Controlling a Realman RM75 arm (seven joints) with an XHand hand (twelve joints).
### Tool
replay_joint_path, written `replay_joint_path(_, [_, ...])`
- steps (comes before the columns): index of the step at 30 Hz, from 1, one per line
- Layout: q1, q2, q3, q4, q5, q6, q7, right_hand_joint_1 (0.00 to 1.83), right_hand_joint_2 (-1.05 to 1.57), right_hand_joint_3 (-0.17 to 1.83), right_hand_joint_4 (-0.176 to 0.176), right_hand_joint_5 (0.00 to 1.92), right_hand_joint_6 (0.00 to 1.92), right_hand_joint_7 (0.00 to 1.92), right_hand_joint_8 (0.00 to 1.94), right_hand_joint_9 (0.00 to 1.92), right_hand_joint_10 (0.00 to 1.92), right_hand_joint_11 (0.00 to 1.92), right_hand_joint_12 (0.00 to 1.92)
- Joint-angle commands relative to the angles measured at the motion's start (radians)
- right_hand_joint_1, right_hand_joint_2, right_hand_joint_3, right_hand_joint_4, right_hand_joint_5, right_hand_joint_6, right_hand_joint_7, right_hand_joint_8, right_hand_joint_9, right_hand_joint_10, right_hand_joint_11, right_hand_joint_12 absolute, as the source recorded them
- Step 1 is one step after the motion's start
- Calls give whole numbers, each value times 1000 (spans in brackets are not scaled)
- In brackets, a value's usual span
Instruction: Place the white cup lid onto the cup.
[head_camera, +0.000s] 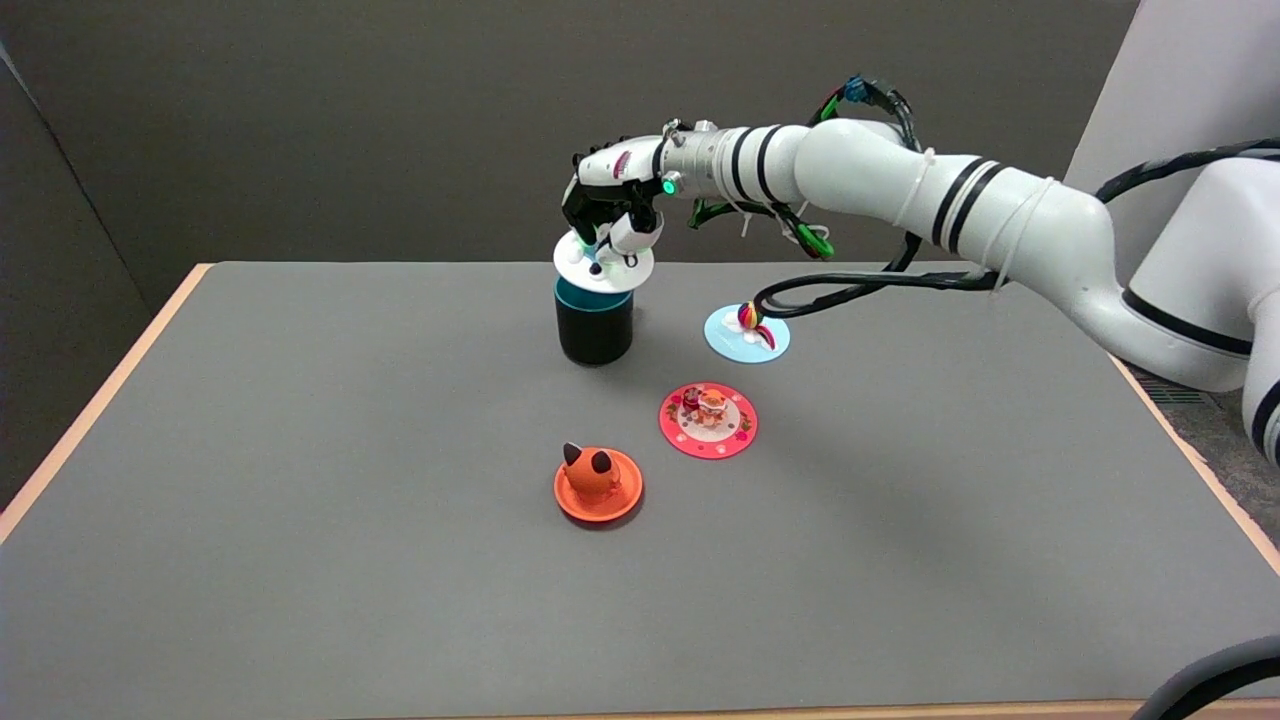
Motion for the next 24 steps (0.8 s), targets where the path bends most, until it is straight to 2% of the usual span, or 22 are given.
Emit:
replay_joint_path(1, [0,-73,-12,138,-6,34,-3,1459,1130,264,84,509,1504,557,1787,721,1371,589,1009])
replay_joint_path(14, [-18,-94,-12,125,-2,35,4,1457,1129,273,91,504,1517,554,1793,715,1381,578,1021])
replay_joint_path(15, [-18,-96,-12,121,1,37,4,1303,1189,237,-42,575,1626,543,1780,702,1375,570,1024])
replay_joint_path(16, [-18,-97,-12,112,2,37,4,1280,1197,235,-62,586,1643,540,1781,701,1373,568,1025])
replay_joint_path(18, [-18,-99,-7,98,2,37,6,1281,1203,218,-61,588,1640,542,1777,704,1365,569,1017])
replay_joint_path(19, [-20,-99,-4,87,2,38,6,1356,1169,249,3,554,1586,544,1788,707,1375,570,1028])
replay_joint_path(20, [-21,-99,-4,81,2,38,6,1402,1146,273,41,534,1554,546,1795,708,1383,572,1038])
replay_joint_path(21, [-21,-99,-4,76,2,38,6,1281,1194,241,-61,585,1646,538,1782,702,1374,572,1034])
replay_joint_path(22, [-23,-99,-5,68,2,37,6,1279,1204,221,-59,584,1643,538,1779,702,1371,571,1023])
replay_joint_path(23, [-23,-99,-5,64,4,37,6,1456,1154,227,115,534,1427,545,1794,709,1385,602,979])
replay_joint_path(24, [-24,-98,-4,57,4,37,6,1457,1140,246,90,517,1484,551,1788,716,1377,589,1004])
